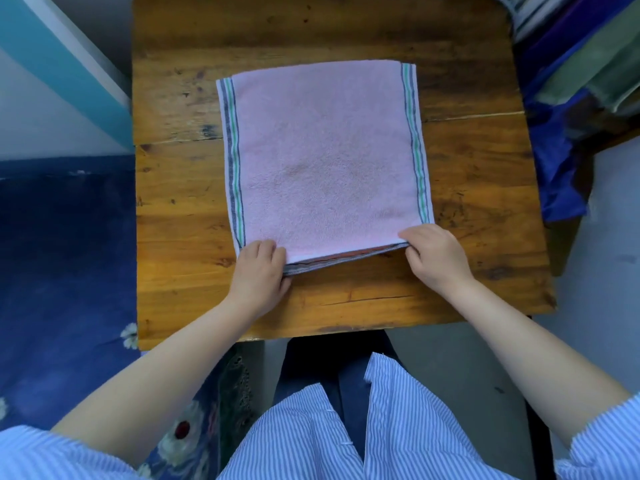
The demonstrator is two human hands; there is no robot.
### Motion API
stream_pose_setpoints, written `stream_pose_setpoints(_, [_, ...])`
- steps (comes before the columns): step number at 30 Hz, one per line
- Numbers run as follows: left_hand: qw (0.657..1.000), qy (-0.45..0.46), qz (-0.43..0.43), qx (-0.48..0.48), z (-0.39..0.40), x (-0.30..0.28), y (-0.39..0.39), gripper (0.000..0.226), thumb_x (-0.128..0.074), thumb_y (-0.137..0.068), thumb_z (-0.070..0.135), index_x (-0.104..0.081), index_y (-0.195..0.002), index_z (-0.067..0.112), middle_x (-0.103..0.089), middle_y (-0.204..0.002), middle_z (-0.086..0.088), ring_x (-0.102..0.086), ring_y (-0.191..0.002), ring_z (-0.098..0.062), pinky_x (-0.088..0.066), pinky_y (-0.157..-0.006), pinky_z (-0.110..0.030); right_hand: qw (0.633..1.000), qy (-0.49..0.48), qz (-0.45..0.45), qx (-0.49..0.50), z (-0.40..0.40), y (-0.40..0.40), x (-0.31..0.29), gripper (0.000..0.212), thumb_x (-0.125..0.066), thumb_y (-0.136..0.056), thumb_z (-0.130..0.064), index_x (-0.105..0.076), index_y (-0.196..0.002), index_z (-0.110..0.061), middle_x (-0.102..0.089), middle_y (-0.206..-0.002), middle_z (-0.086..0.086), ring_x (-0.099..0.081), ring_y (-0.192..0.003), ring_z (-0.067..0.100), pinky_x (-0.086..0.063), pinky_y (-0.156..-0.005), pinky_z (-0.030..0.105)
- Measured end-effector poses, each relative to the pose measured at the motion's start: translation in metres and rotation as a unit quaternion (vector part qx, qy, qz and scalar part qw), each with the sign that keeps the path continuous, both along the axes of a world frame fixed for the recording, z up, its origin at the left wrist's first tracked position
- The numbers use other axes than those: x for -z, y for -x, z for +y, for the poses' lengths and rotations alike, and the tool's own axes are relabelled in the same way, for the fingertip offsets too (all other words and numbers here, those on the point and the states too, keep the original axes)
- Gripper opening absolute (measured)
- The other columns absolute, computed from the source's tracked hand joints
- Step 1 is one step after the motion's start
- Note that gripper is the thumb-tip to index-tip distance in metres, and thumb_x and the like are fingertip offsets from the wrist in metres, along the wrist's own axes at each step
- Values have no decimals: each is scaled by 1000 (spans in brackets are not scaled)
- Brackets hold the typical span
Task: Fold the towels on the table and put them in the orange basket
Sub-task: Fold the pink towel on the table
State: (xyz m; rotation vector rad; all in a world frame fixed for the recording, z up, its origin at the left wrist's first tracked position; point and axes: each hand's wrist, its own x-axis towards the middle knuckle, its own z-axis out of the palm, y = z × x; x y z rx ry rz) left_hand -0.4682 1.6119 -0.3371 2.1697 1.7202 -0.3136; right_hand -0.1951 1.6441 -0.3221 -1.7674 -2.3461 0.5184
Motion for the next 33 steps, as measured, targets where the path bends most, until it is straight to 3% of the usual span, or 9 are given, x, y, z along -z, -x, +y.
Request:
stream_pose_setpoints(2, [997,9,-53,-62,1,-4,-5,30,-71,-67,1,-61,-94,-9,-59,-104,-27,-56,-96,-42,-47,-82,-43,999,27,3,37,0,0,1,24,-53,-80,7,-67,-99,6,-69,-100,21,-62,-97,37,-47,-84,44])
stream_pose_setpoints(6, [990,-17,-117,-70,0,-6,1,27,-66,-57,-20,-65,-83,-12,-65,-86,-27,-62,-80,-43,-52,-60,-43,998,29,7,59,-1,1,-1,25,-51,-83,4,-66,-103,5,-69,-103,19,-59,-101,35,-45,-87,41])
stream_pose_setpoints(10, [987,-16,-128,-98,7,-6,26,28,-52,-85,-5,-63,-111,-5,-63,-111,-22,-54,-107,-37,-45,-80,-43,997,61,-36,40,1,-4,-6,25,-50,-82,3,-67,-101,2,-68,-103,17,-57,-104,34,-45,-87,38])
stream_pose_setpoints(18, [991,109,-69,-33,30,-40,58,21,-56,-91,23,-67,-99,8,-69,-92,-9,-60,-81,-24,-40,-61,-28,962,211,-171,28,21,2,-30,26,-46,-89,-13,-66,-106,-14,-66,-103,11,-58,-92,29,-43,-66,29])
stream_pose_setpoints(22, [940,250,-187,-139,46,-56,70,16,-56,-91,22,-64,-99,10,-62,-83,0,-55,-63,1,-39,-53,-14,948,263,-171,55,36,1,-50,16,-48,-82,-11,-61,-74,-11,-54,-70,7,-48,-69,24,-29,-48,23])
stream_pose_setpoints(25, [891,284,-267,-233,55,-63,83,23,-57,-89,24,-62,-103,6,-60,-101,-2,-57,-88,-14,-40,-79,-22,931,324,-146,78,49,7,-62,28,-46,-80,-8,-45,-52,-11,-38,-56,6,-39,-58,21,-24,-45,25])
stream_pose_setpoints(28, [825,363,-341,-265,59,-68,91,14,-56,-90,14,-67,-99,11,-68,-98,2,-64,-85,-9,-49,-73,-16,892,422,-124,102,61,15,-69,31,-46,-81,-5,-36,-52,-11,-26,-59,4,-26,-53,17,-21,-46,24])
stream_pose_setpoints(31, [825,388,-319,-258,68,-71,94,13,-55,-90,12,-66,-87,6,-66,-84,-6,-59,-77,-18,-49,-74,-23,879,452,-115,94,79,18,-74,32,-47,-81,-6,-33,-53,-13,-24,-59,3,-23,-51,17,-20,-46,24])
stream_pose_setpoints(33, [854,310,-304,-288,77,-70,92,12,-56,-90,16,-63,-87,6,-59,-85,-10,-54,-79,-22,-45,-76,-27,906,403,-78,104,92,18,-73,32,-49,-84,-10,-42,-53,-12,-33,-57,3,-31,-50,15,-24,-47,22])
